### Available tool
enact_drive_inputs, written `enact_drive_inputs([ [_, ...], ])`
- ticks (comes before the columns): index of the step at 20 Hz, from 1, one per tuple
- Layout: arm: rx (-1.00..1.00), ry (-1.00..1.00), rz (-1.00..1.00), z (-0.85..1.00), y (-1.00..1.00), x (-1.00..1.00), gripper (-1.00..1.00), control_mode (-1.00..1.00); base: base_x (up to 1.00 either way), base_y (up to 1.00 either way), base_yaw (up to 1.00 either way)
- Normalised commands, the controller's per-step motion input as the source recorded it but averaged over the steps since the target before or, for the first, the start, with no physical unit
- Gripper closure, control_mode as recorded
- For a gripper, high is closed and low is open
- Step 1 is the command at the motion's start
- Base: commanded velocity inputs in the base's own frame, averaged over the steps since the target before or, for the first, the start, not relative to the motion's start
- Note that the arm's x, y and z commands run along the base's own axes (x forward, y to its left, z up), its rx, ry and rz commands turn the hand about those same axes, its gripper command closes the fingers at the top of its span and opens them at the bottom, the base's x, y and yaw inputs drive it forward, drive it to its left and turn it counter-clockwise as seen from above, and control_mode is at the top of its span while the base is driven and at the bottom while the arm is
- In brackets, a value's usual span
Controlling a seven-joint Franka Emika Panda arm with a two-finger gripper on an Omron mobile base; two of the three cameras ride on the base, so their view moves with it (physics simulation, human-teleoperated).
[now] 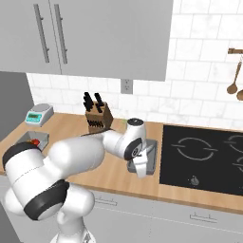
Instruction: Take the meat container that has the fish and place it on the second highest rack of the freezer. Then take the vegetable container that has the tomato and potato and place it on the highest rack of the freezer.
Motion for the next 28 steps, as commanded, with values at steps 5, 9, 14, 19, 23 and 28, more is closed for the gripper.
enact_drive_inputs([
  [5, 0.08, 0.03, -0.01, -0.20, -0.18, 0.05, -1.00, -1.00, 0.00, 0.00, 0.00],
  [9, 0.09, 0.04, 0.00, -0.26, -0.18, 0.01, -1.00, -1.00, 0.00, 0.00, 0.00],
  [14, 0.01, 0.07, -0.01, -0.35, 0.00, 0.26, -1.00, -1.00, 0.00, 0.00, 0.00],
  [19, 0.03, 0.05, -0.04, -0.10, 0.00, 0.41, -1.00, -1.00, 0.00, 0.00, 0.00],
  [23, 0.03, 0.07, -0.01, -0.18, 0.00, 0.12, 1.00, -1.00, 0.00, 0.00, 0.00],
  [28, 0.00, 0.00, 0.00, 0.00, 0.00, 0.00, 1.00, -1.00, 0.00, 0.00, 0.00],
])
